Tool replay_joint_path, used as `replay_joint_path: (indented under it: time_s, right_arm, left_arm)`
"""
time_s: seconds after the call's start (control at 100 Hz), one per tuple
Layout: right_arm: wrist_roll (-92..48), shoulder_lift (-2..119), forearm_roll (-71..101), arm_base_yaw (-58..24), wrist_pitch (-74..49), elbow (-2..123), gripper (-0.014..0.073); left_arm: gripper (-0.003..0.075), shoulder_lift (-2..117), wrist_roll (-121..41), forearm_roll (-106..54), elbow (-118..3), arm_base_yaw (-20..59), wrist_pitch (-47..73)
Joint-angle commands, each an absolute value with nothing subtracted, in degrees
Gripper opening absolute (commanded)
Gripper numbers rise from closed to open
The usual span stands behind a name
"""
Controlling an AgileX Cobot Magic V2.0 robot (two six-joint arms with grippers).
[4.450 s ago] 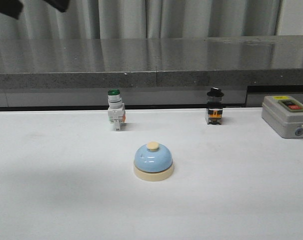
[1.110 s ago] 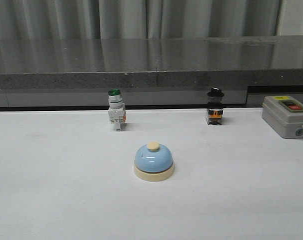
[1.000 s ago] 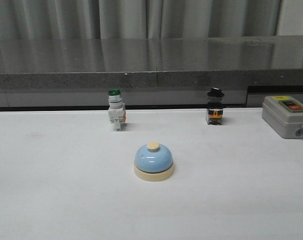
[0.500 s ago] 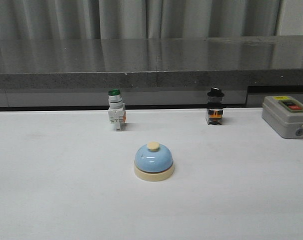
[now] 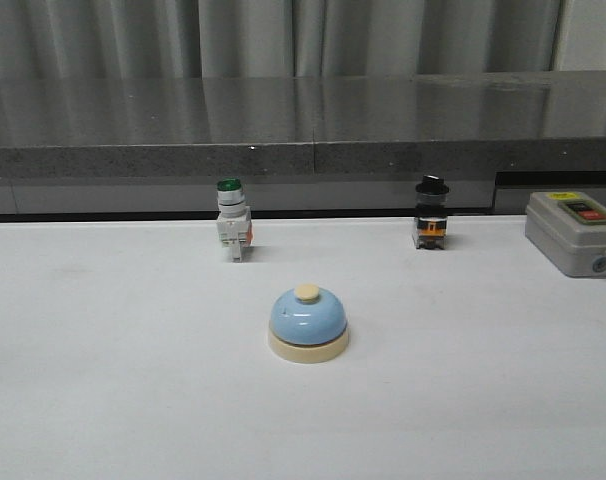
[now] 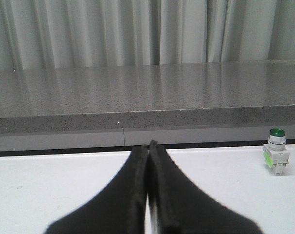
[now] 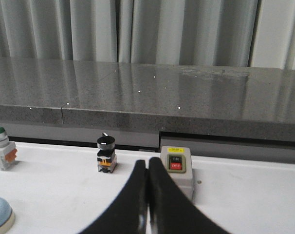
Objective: Place and press bell with both arms
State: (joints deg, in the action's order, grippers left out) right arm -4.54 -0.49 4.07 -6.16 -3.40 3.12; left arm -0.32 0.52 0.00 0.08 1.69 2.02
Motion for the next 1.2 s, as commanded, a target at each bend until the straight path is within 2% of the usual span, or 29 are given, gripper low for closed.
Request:
replay_joint_path:
  time_s: [0.0, 0.32, 0.5, 0.92, 1.19]
  right_arm:
    - [-4.4, 2.0, 3.9, -5.9, -3.8, 9.5, -0.006]
    - [-4.4, 22.2, 3.9, -5.9, -33.4, 33.7, -0.006]
    - [-4.4, 34.4, 3.9, -5.9, -44.9, 44.5, -0.006]
    - [-4.4, 49.1, 7.0, -6.3, -44.6, 48.0, -0.006]
    - [-4.4, 60.7, 7.5, -13.8, -43.2, 51.6, -0.006]
  left_arm:
    - [-0.002, -2.0, 1.1, 0.0, 2.5, 1.5, -2.7]
    - [-0.002, -2.0, 1.1, 0.0, 2.5, 1.5, -2.7]
    - [-0.002, -2.0, 1.1, 0.0, 2.5, 1.5, -2.7]
    - [-0.002, -2.0, 1.1, 0.0, 2.5, 1.5, -2.7]
    - [-0.002, -2.0, 1.1, 0.0, 2.5, 1.5, -2.7]
